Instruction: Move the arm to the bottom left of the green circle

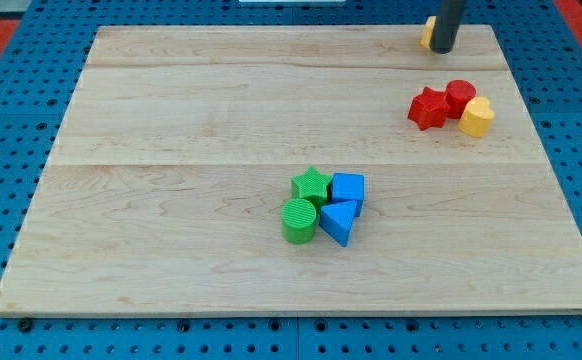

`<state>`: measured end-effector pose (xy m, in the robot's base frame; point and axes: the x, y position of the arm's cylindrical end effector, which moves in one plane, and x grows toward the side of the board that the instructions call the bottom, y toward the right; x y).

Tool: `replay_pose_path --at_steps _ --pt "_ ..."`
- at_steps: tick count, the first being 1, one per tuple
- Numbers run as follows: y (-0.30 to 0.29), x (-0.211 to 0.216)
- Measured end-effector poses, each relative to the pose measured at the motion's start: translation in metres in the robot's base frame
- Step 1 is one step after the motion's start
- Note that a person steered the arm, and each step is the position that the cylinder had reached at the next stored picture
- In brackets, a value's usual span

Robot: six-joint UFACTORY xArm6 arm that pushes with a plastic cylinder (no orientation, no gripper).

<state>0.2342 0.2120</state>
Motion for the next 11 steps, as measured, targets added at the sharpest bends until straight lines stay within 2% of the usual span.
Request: replay_pose_path --at_steps 1,2,3,4,5,6,7,8,10,11 --pt "-0.027 0.009" --pt "-0.128 0.02" --pt "-0.254 0.026" --pt "-0.377 0.083" --pt "-0.457 0.164" --pt "-0.489 0.266" --pt "-0.471 0.362" --pt "-0.448 0.383" --pt "-0.287 0.365" --pt "-0.224 0.327"
